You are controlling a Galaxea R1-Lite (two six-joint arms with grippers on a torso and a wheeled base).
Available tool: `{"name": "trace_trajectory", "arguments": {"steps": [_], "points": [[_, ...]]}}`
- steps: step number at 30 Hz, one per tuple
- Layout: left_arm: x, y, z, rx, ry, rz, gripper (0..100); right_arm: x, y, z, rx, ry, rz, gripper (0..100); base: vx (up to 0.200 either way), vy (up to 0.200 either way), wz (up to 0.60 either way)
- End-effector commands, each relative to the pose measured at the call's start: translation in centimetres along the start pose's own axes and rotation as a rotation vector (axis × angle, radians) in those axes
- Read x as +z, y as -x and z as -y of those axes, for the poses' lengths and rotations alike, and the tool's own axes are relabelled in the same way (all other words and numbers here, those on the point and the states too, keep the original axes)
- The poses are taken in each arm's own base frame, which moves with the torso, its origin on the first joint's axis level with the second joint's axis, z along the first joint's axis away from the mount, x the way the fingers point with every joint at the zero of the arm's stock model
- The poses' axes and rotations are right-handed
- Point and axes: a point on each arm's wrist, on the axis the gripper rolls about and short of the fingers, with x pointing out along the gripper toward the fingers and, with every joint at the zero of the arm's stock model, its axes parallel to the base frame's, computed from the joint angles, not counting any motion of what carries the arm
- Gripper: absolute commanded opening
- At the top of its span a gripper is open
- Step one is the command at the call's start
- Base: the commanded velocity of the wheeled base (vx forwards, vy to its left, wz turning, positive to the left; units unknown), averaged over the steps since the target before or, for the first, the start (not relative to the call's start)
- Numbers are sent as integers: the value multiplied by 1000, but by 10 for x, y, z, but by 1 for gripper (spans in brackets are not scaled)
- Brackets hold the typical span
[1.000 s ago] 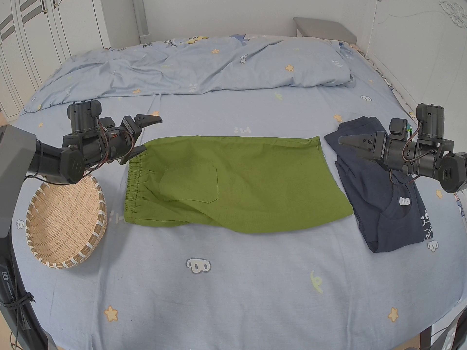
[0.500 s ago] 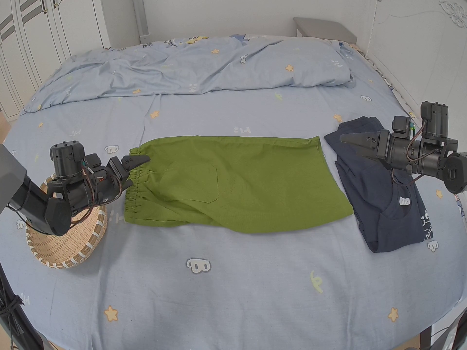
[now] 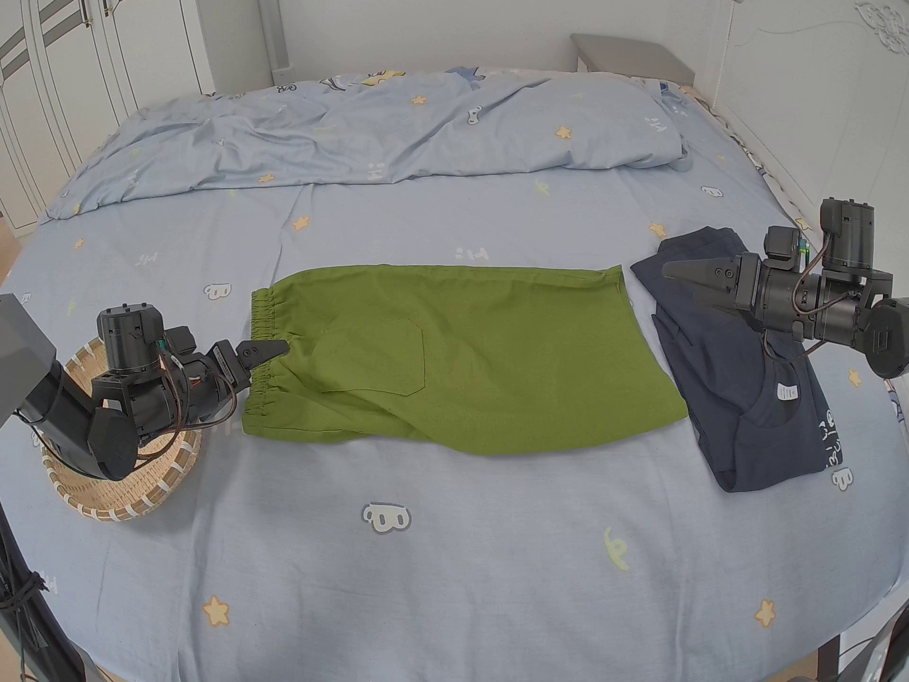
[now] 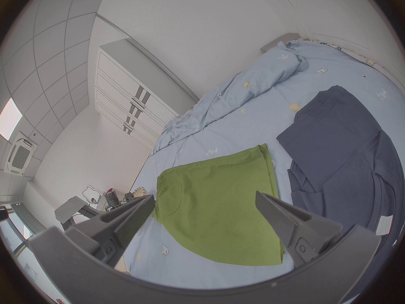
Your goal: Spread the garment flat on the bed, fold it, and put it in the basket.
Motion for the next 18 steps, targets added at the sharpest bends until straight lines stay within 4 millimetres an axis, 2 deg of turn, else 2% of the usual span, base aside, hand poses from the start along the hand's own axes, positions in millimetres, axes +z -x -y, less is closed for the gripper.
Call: {"name": "trace_trajectory", "arguments": {"steps": [1,14,18], "points": [[-6,-10,-16,31,-6,-19,100,0,-1,0,1,0,-1,100,0,0,0],[-11,-21,-20,45,-24,-8,100,-4,-7,-2,12,-1,-17,100,0,0,0],[-15,-31,-22,-4,69,-46,100,-4,-7,-2,12,-1,-17,100,0,0,0]]}}
